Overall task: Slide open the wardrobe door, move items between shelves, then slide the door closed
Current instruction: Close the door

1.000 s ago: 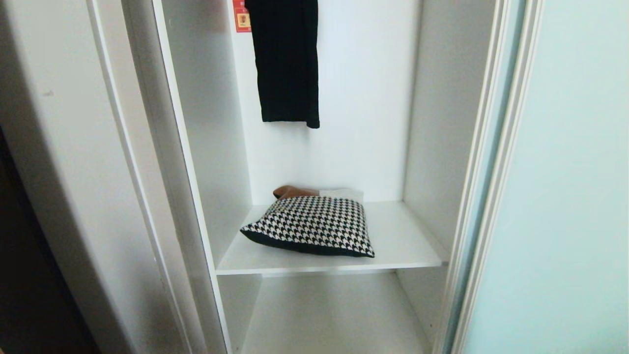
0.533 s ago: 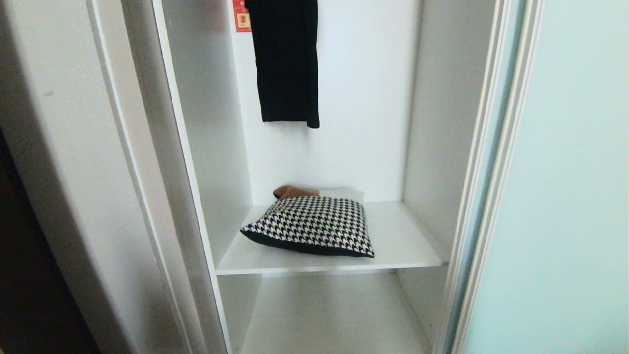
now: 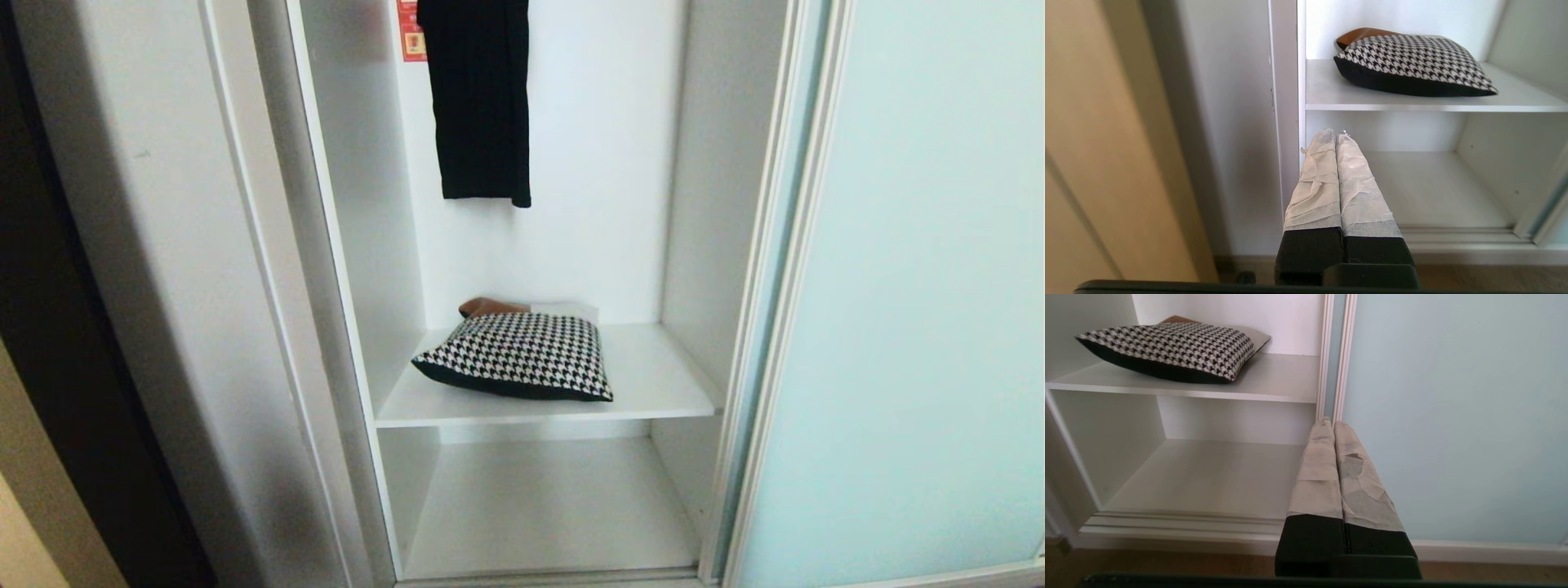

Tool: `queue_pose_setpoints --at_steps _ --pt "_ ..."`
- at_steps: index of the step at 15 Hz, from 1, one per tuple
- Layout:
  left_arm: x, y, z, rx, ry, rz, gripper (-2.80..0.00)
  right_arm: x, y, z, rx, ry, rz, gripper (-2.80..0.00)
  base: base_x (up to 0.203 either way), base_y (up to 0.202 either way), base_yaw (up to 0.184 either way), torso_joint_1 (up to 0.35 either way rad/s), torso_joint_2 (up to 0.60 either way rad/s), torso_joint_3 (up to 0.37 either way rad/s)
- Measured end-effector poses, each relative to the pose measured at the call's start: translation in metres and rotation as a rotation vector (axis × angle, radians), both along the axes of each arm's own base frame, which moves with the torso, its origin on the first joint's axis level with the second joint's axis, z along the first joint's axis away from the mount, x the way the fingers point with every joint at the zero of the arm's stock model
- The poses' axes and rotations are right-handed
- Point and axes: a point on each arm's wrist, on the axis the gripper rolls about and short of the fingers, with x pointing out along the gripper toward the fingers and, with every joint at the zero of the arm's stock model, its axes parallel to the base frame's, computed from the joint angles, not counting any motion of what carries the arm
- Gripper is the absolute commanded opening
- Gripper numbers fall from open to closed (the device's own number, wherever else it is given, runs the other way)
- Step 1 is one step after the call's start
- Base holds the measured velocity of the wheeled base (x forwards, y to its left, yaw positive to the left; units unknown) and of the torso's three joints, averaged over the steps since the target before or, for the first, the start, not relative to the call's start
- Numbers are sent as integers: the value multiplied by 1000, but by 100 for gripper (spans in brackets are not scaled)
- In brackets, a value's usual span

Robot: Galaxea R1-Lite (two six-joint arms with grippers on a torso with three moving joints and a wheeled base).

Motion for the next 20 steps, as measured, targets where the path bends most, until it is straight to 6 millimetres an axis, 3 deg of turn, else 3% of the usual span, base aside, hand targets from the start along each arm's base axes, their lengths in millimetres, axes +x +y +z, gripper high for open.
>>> queue_pose_setpoints --at_steps 6,8,11,14,17,20 --pt "0 0 0 0 0 0 -280 -1 0 -2 -17 32 -4 -280 -11 0 0 0 1 0" --pt "0 0 0 0 0 0 -280 -5 0 7 -20 54 -4 -280 0 0 0 0 0 0" --pt "0 0 0 0 0 0 -280 -14 0 54 14 25 0 -280 0 0 0 0 0 0" --pt "0 0 0 0 0 0 -280 -9 0 100 36 27 -4 -280 0 0 0 0 0 0" --pt "0 0 0 0 0 0 -280 9 0 144 49 48 -4 -280 0 0 0 0 0 0" --pt "0 0 0 0 0 -1 -280 41 0 182 68 92 -7 -280 0 0 0 0 0 0"
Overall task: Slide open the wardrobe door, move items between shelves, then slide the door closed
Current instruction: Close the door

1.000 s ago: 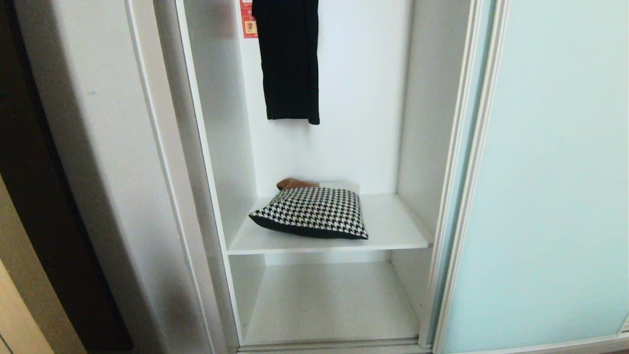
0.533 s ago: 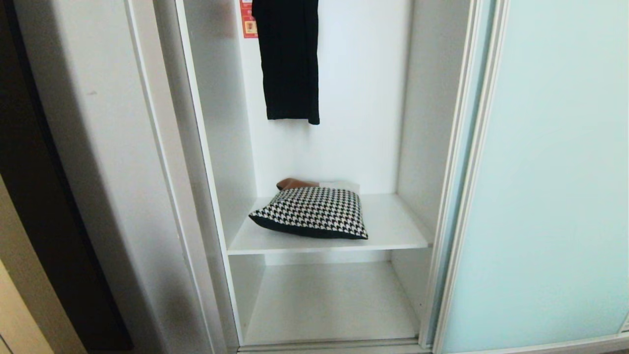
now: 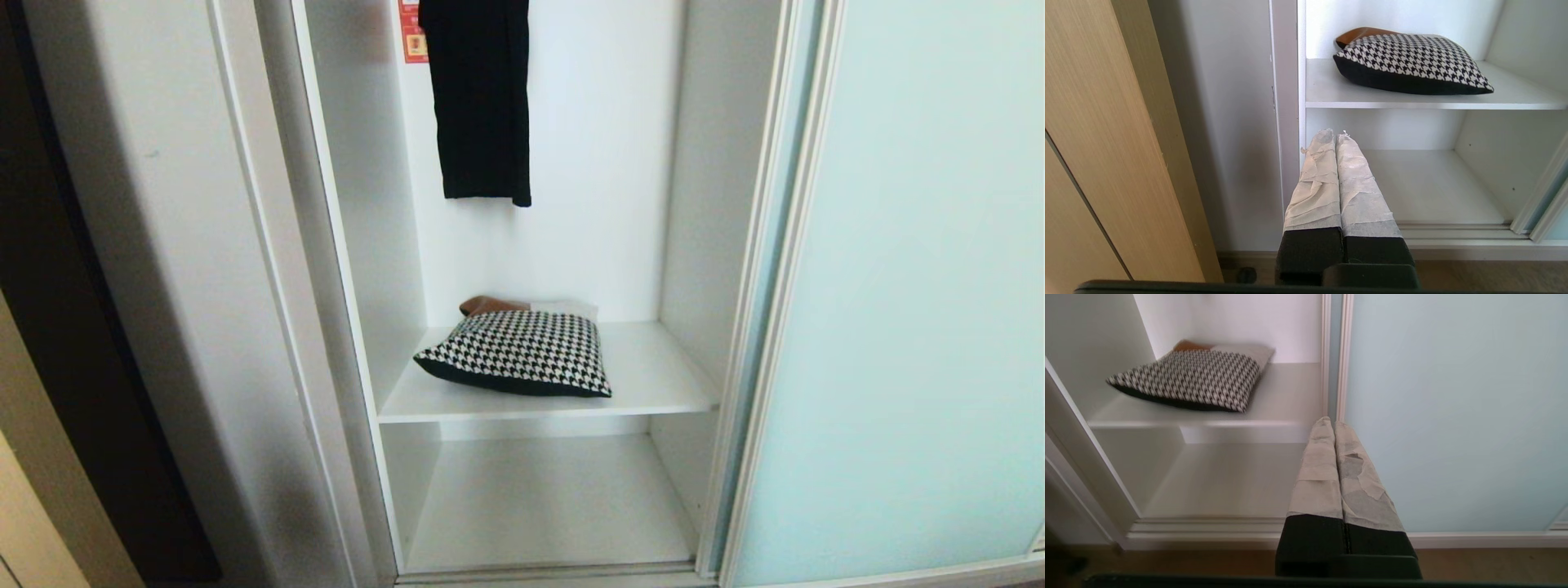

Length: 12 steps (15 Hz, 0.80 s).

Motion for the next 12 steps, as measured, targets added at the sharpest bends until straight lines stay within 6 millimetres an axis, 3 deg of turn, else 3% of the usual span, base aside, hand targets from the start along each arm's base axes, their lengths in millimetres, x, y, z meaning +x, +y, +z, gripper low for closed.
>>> queue_pose_setpoints --at_steps 3,5,8,12 --pt "0 0 0 0 0 0 -280 47 1 40 40 37 11 -280 0 0 0 0 0 0" --pt "0 0 0 0 0 0 -280 83 4 56 51 85 41 -280 0 0 0 0 0 0" --pt "0 0 0 0 0 0 -280 138 5 64 79 182 139 -280 0 0 0 0 0 0" --pt "0 0 0 0 0 1 -280 193 -21 55 147 265 279 -280 0 0 0 0 0 0"
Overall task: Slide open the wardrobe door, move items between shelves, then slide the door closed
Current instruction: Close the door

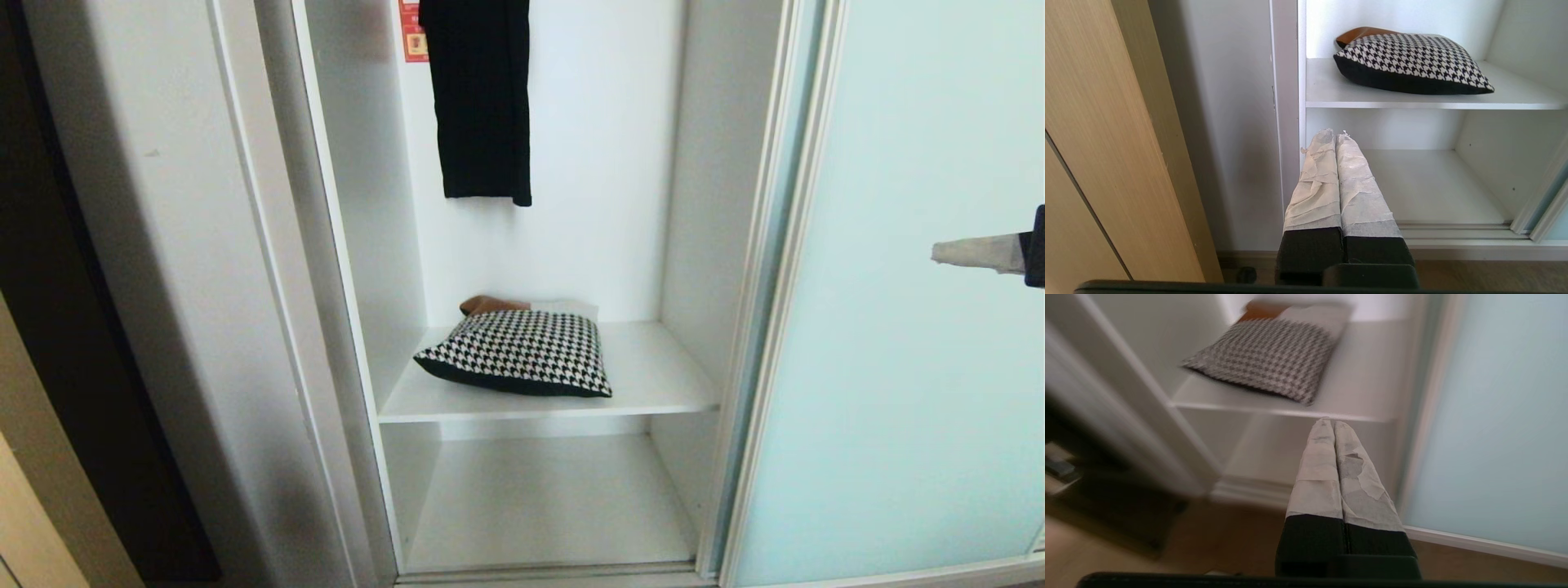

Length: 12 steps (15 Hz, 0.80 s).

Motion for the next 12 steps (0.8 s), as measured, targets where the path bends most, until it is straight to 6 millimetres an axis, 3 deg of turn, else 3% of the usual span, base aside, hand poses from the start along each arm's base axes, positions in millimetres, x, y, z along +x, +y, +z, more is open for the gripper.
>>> queue_pose_setpoints --at_steps 5,12 --pt "0 0 0 0 0 0 -280 47 -28 -24 48 43 -1 -280 0 0 0 0 0 0" --pt "0 0 0 0 0 0 -280 96 -34 -56 87 143 38 -280 0 0 0 0 0 0"
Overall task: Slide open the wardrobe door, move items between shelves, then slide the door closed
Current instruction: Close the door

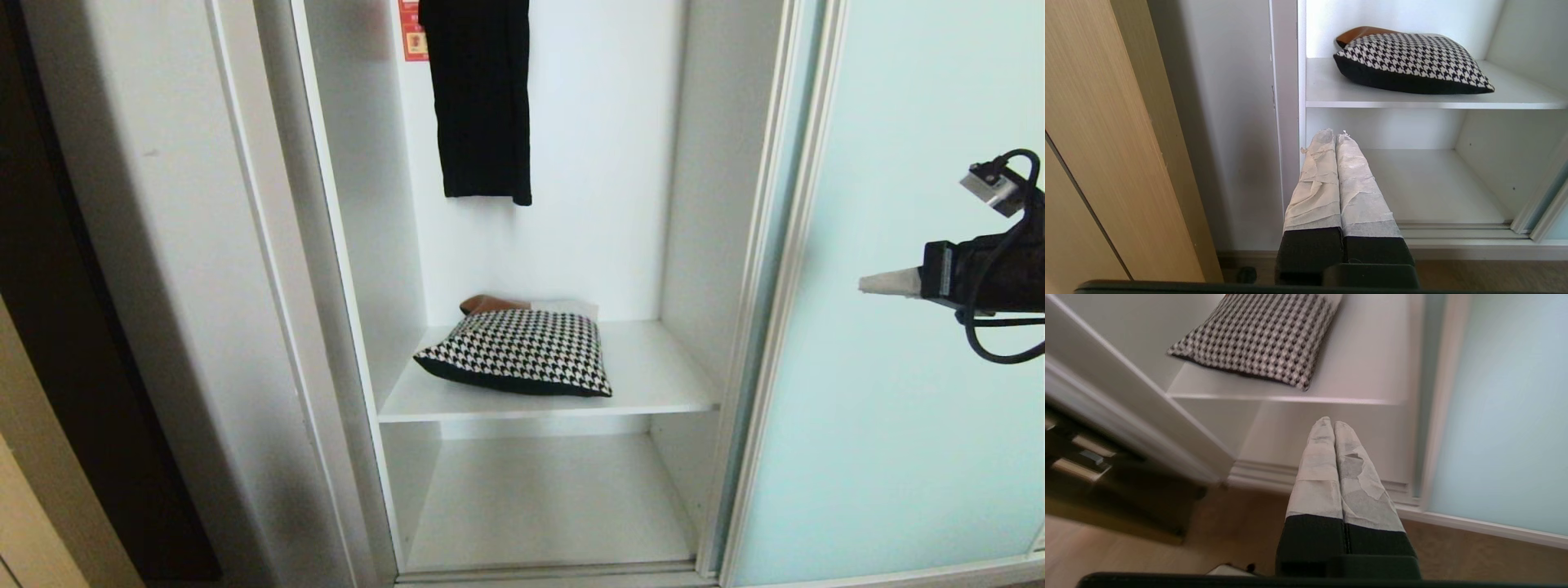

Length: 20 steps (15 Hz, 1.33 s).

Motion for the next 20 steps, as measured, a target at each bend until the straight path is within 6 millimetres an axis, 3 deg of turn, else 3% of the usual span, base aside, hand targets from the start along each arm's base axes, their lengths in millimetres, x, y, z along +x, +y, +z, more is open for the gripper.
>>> queue_pose_setpoints --at_steps 4,10,14,20 --pt "0 0 0 0 0 0 -280 21 -12 -15 39 -23 65 -280 0 0 0 0 0 0" --pt "0 0 0 0 0 0 -280 53 -37 -34 69 -30 12 -280 0 0 0 0 0 0" --pt "0 0 0 0 0 0 -280 59 -34 -41 280 83 -64 -280 0 0 0 0 0 0" --pt "0 0 0 0 0 0 -280 71 -32 -57 365 168 -93 -280 0 0 0 0 0 0"
